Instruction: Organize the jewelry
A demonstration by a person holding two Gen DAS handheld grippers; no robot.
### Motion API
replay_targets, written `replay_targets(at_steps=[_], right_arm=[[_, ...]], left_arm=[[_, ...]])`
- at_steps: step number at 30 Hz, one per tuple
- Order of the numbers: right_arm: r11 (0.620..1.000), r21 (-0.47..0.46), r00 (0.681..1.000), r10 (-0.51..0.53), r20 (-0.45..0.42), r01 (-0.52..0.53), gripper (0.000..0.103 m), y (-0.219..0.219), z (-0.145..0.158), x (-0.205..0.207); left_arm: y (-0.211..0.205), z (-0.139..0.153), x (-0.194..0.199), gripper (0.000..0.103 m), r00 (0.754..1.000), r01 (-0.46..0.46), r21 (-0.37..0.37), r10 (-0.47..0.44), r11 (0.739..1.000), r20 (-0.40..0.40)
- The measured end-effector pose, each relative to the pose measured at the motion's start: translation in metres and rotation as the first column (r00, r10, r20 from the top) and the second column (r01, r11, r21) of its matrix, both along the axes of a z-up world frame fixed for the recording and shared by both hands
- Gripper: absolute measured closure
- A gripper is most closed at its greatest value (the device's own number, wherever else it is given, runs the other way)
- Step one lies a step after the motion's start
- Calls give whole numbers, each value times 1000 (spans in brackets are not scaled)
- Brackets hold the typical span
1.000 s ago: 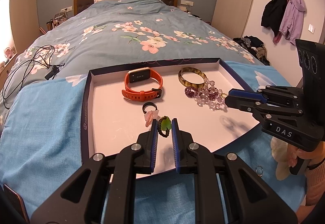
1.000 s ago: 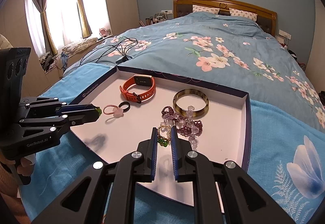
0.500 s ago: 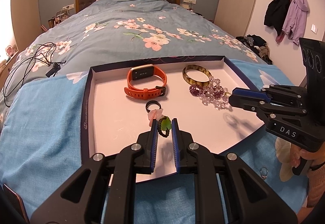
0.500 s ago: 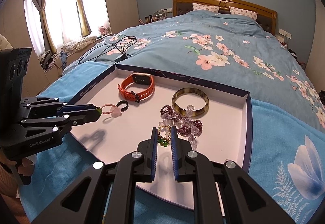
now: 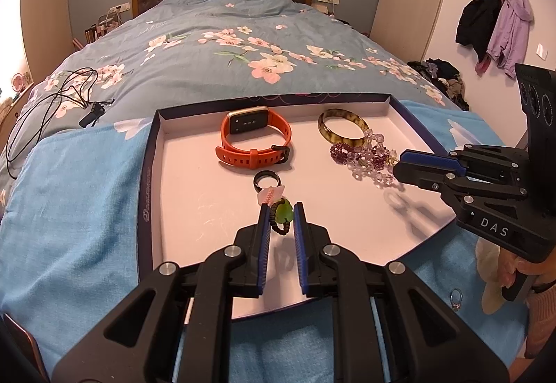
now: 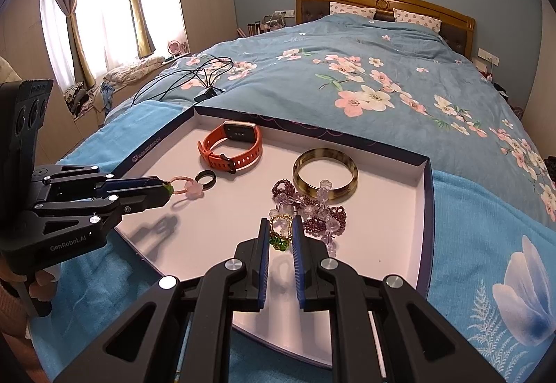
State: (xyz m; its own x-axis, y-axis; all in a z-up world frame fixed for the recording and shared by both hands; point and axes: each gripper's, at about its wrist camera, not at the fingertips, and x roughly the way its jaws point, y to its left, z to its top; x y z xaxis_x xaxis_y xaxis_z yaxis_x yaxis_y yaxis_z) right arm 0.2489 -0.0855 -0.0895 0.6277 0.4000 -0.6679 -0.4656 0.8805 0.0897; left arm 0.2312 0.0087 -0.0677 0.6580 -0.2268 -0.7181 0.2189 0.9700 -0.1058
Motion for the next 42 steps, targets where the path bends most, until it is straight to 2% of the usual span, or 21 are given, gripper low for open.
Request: replay_targets(at_steps=[31, 38, 42], right_arm=[[998, -60, 999, -2, -49, 0, 92, 6, -13, 16], [998, -67, 998, -7, -56, 3, 88, 8, -14, 18], [999, -38, 999, -22, -41, 20, 88, 0, -7, 14]], left_arm=[[4, -12, 17, 89, 999, -38, 7, 38, 999, -31], [3, -13, 17, 89, 999, -34, 15, 34, 999, -23], [4, -6, 10, 81, 999, -33, 16, 33, 999, 8]])
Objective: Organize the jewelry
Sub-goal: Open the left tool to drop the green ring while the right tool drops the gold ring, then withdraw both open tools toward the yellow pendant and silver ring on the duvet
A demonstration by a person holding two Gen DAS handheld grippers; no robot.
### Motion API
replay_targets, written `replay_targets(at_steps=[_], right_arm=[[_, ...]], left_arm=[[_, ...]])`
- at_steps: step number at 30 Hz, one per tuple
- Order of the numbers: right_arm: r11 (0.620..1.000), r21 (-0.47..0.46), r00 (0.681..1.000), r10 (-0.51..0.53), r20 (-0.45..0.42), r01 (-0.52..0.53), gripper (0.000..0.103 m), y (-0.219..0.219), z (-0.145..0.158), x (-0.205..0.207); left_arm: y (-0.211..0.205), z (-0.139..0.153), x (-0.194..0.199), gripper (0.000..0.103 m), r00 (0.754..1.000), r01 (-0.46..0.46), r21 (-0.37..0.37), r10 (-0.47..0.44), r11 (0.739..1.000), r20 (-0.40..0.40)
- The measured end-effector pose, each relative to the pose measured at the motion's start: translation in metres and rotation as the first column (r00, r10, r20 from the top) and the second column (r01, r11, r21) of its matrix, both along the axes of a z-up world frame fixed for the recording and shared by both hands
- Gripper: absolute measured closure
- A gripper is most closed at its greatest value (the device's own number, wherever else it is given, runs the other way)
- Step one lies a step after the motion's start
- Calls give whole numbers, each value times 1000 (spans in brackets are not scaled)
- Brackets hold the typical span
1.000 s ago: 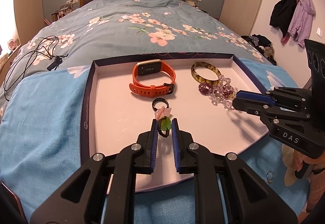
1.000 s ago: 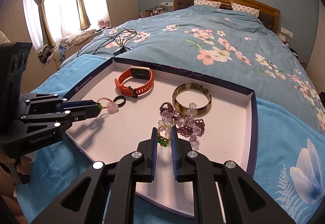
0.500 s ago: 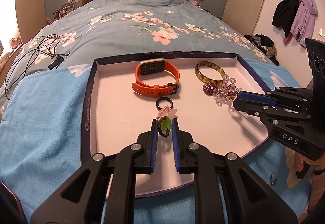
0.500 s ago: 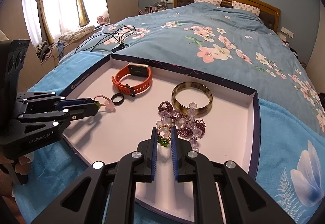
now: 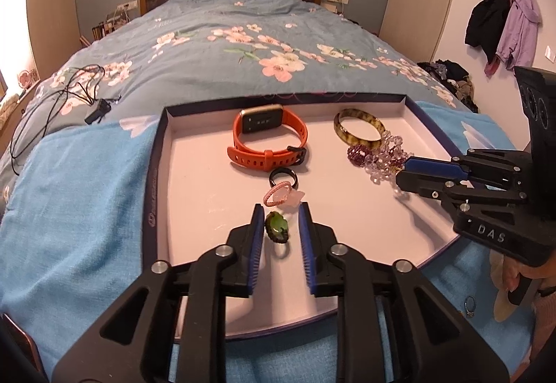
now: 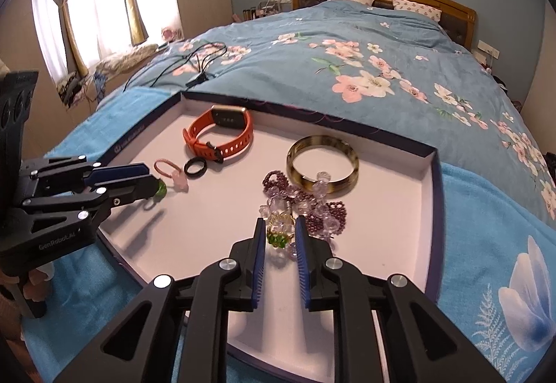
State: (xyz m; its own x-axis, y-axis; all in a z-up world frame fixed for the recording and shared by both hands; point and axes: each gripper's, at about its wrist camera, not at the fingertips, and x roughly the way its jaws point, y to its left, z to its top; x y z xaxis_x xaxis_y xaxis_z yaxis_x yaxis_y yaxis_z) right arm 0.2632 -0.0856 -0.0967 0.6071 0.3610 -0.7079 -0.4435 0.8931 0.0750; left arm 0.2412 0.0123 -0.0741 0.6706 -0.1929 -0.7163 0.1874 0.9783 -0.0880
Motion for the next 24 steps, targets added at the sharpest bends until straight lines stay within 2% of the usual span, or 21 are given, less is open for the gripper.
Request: replay_targets(at_steps=[2, 5, 8, 12, 18, 21, 24], right_arm=[[1000, 15, 1000, -10, 16, 9, 86, -4, 6, -5], [999, 42, 999, -21, 41, 19, 77, -13, 18, -16], [998, 60, 998, -14, 60, 10, 76, -21, 27, -35], [997, 71, 998, 2, 70, -7, 71, -26, 31, -59], [998, 65, 999, 6, 32, -8, 69, -35, 17, -89], [997, 80, 1000, -10, 7, 9, 69, -41, 9, -97], [995, 95, 1000, -15, -17, 17, 69, -45, 1, -103]], left_arm=[[0, 5, -6, 78, 1000, 1, -1, -1, 1000, 22], [1, 15, -17, 70, 998, 27, -20, -26, 999, 52], [-5, 24, -33, 69, 991, 121, -66, -117, 990, 60], [-24, 28, -65, 67, 964, 259, -54, -255, 964, 76], [-56, 15, -100, 65, 917, 398, -60, -396, 916, 41], [-72, 6, -110, 64, 900, 435, -54, -435, 899, 17], [-82, -2, -111, 63, 899, 438, -40, -438, 898, -8]])
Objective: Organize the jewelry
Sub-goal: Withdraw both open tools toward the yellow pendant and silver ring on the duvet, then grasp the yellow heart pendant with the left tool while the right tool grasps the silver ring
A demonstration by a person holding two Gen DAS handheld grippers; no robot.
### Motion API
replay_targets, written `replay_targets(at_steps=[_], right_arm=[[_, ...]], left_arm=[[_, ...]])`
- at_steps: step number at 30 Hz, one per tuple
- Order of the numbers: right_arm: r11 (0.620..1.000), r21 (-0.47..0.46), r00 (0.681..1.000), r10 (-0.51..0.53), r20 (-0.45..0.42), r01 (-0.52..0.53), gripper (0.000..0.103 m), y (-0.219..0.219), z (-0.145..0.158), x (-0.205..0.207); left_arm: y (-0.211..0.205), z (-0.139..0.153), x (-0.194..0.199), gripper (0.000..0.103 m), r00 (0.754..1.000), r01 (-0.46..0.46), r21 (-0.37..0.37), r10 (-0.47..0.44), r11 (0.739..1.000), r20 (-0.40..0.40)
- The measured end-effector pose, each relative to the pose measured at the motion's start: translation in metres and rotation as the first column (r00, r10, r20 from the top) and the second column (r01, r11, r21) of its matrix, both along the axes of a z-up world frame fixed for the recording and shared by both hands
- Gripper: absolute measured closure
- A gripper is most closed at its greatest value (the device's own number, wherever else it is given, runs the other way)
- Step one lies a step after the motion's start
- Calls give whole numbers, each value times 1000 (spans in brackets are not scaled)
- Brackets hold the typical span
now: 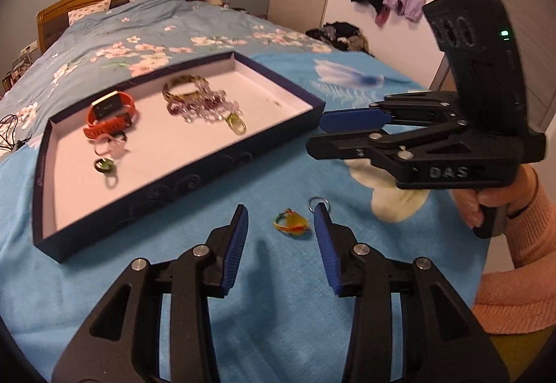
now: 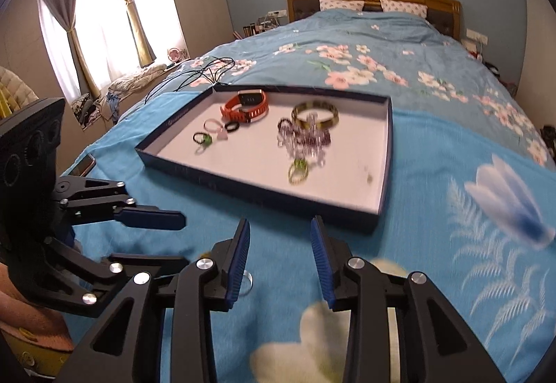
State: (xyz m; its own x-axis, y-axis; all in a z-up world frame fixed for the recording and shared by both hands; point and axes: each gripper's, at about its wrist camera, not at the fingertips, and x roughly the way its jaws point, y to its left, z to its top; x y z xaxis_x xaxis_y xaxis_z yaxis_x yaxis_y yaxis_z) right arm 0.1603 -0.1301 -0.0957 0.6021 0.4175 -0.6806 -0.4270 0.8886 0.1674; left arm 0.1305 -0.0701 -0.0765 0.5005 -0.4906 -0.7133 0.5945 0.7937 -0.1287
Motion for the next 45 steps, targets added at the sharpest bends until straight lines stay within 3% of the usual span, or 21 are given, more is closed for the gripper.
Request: replay_targets(at_steps=[14, 18, 24, 33, 38, 43, 45], right_arm=[[1000, -2, 999, 22, -43, -22, 67, 6, -14, -16], [1000, -9, 999, 23, -38, -24, 67, 9, -14, -18], [999, -13, 998, 43, -47, -44, 67, 15, -15, -21], [994, -91, 997, 46, -63, -52, 67, 34, -22, -20], [992, -126, 998, 12, -55, -19, 82, 37, -23, -21], [991, -134, 999, 7, -49, -13, 87, 38, -22, -21], [991, -130, 999, 12, -51, -18, 99, 38, -22, -21]], left_arm=[[-14, -15, 14, 73, 997, -16, 42, 19, 999, -71], [-14, -16, 16, 84, 996, -24, 38, 27, 999, -79], [-4, -14, 16, 85, 995, -58, 3, 58, 998, -85], [28, -10, 10, 85, 987, -140, -36, 137, 989, -88], [42, -9, 10, 85, 981, -175, -57, 169, 983, -93], [46, -8, 10, 85, 980, -182, -67, 176, 981, -90], [47, -8, 9, 85, 980, -184, -68, 178, 981, -89]])
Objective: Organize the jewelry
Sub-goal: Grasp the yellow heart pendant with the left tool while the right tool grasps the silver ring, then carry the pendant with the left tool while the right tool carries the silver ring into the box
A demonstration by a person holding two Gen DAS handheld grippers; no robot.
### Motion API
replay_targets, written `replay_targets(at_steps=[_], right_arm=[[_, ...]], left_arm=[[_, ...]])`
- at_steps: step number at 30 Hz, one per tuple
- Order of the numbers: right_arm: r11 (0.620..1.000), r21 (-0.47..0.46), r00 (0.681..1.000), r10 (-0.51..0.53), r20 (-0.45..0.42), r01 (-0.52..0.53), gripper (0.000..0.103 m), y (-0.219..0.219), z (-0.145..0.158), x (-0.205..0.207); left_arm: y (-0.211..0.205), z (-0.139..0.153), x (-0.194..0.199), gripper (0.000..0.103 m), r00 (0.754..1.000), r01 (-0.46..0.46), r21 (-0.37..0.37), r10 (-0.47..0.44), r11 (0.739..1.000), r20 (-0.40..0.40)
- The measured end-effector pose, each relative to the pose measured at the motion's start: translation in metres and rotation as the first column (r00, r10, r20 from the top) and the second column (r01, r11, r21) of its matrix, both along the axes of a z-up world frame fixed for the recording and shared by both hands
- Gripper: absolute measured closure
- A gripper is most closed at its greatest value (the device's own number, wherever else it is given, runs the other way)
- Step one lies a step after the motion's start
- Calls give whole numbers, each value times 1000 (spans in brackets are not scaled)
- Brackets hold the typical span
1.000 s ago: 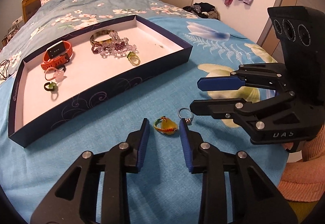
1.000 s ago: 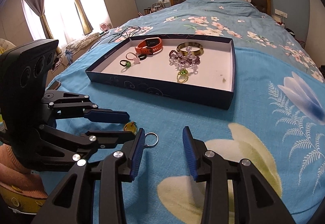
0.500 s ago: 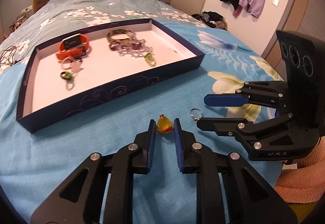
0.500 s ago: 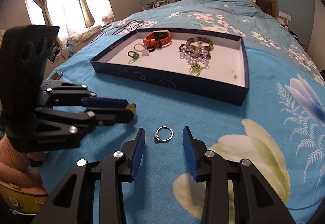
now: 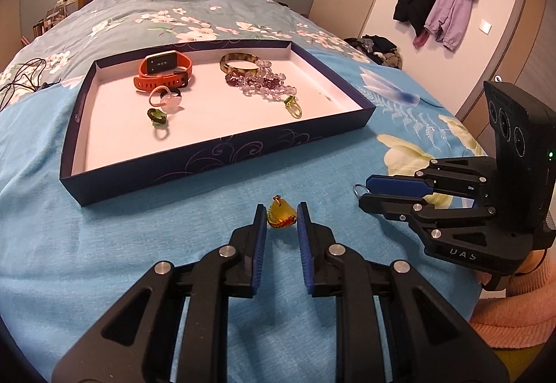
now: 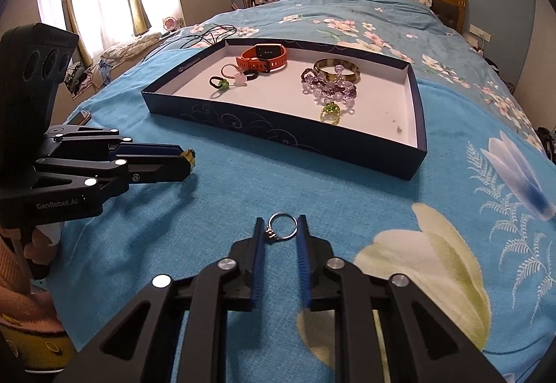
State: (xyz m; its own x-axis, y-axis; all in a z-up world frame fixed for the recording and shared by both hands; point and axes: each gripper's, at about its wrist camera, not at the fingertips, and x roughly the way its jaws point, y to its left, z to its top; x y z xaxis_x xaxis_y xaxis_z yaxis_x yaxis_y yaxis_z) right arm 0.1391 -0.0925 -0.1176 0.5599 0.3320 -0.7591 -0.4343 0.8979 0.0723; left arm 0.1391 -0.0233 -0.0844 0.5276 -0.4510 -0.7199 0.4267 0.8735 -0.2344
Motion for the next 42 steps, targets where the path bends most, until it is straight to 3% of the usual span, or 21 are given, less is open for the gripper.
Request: replay_targets(at_steps=[15, 25, 42], right_arm=[[999, 45, 999, 5, 49, -7, 99, -2, 12, -4], [996, 87, 991, 1, 130, -12, 99, -3, 34, -3], [993, 118, 982, -29, 186, 7, 99, -7, 51, 16]], left_arm=[[7, 3, -2, 85, 1000, -17, -10, 18, 1000, 11], [13, 22, -2, 85, 997, -39, -7, 39, 999, 67], [22, 44, 8, 85, 989, -77, 3, 76, 997, 129]])
